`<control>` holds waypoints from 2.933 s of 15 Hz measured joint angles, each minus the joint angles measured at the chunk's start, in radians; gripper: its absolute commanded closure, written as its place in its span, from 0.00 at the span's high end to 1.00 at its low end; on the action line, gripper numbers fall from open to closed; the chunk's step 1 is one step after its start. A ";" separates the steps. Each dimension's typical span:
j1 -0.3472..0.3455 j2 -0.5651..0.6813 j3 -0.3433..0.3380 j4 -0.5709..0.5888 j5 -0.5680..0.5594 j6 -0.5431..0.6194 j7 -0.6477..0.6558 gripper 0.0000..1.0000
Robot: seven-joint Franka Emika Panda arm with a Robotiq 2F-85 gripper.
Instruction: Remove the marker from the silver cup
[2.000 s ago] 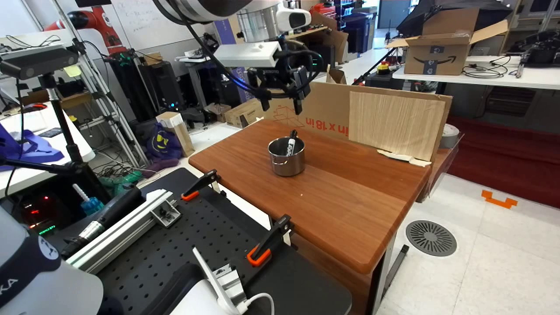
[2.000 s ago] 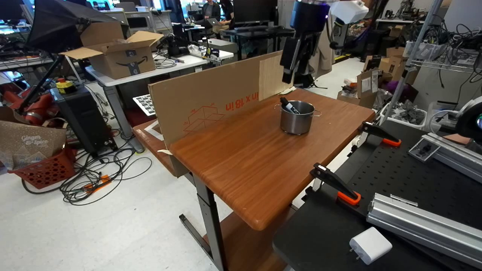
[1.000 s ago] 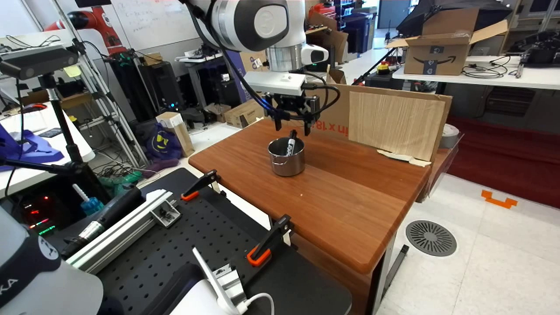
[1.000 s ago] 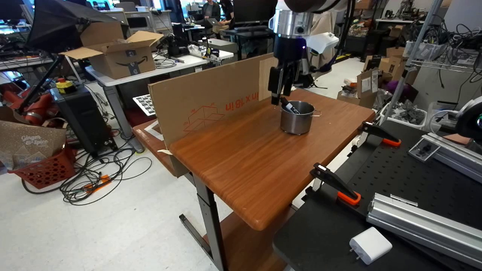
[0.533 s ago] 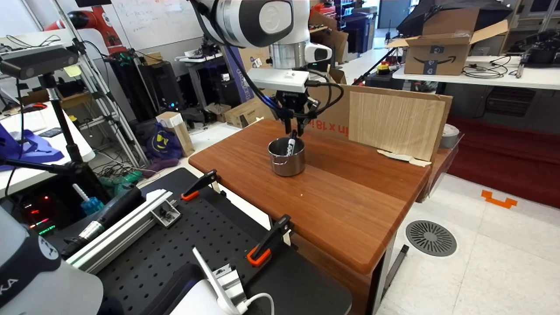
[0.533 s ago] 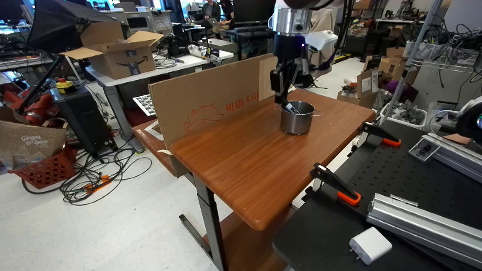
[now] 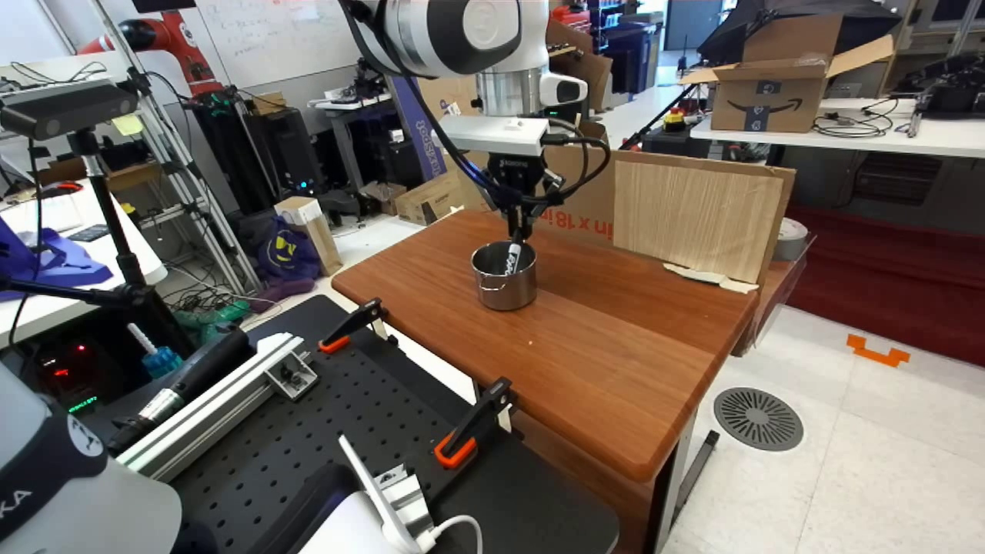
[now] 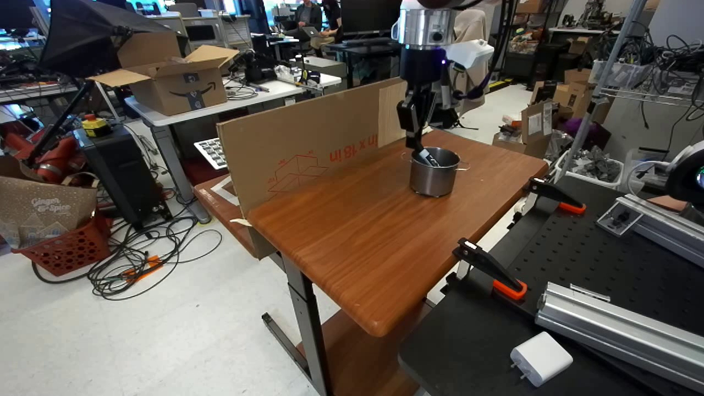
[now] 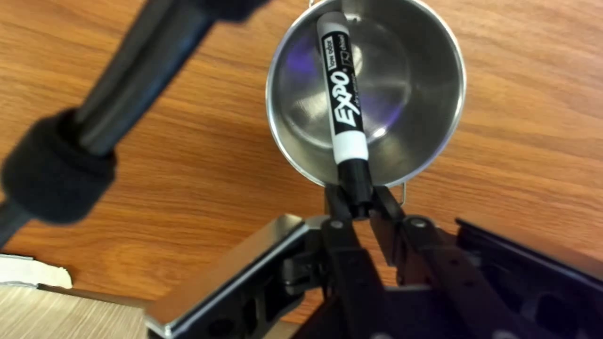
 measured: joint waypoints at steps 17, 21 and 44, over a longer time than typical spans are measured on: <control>0.108 -0.304 0.051 -0.100 -0.093 -0.025 0.180 0.05; 0.139 -0.283 0.076 -0.110 -0.093 -0.026 0.212 0.05; 0.176 0.197 0.083 0.190 -0.093 -0.025 0.255 0.05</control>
